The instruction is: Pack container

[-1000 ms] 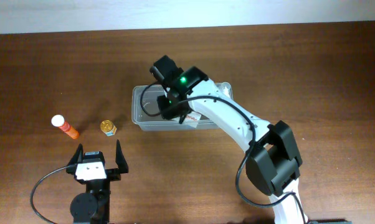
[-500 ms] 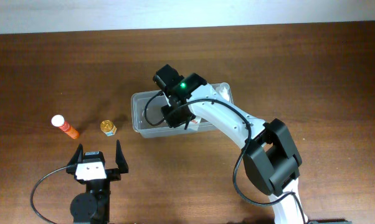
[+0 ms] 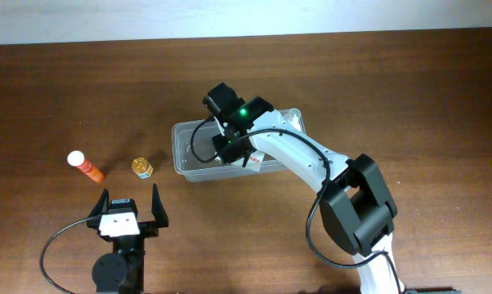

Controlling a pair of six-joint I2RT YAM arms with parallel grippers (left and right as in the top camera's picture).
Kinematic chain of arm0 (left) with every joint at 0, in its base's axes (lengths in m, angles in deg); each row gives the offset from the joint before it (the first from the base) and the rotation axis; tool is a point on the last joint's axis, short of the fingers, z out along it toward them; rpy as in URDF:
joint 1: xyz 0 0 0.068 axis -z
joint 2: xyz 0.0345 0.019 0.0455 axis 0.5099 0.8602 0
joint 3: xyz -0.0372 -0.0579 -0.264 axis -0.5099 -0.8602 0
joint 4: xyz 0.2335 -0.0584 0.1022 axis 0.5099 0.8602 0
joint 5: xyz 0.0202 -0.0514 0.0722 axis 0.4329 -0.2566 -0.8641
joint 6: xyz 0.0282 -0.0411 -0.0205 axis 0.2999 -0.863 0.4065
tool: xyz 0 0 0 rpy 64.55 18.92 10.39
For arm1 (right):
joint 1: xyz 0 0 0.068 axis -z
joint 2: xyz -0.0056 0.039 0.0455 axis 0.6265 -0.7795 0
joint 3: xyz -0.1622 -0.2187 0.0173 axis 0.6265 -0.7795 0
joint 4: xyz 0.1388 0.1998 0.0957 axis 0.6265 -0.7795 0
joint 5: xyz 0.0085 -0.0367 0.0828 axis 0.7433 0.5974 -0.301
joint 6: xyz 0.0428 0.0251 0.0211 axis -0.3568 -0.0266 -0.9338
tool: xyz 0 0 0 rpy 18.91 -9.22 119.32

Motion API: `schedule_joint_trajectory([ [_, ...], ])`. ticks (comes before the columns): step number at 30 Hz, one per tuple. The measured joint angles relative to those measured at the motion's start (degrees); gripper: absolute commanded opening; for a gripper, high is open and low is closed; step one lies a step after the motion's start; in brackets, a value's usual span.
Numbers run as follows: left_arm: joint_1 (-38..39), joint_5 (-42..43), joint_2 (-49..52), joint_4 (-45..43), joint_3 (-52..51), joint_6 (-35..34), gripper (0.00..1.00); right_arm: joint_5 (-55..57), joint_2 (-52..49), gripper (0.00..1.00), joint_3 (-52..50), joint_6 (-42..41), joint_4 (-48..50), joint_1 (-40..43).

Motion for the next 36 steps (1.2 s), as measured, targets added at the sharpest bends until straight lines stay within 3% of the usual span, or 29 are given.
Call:
schedule_joint_trajectory([
  [36, 0.00, 0.00, 0.00, 0.00, 0.00, 0.00, 0.99, 1.49, -2.51, 0.27, 0.00, -3.48, -0.11, 0.59],
])
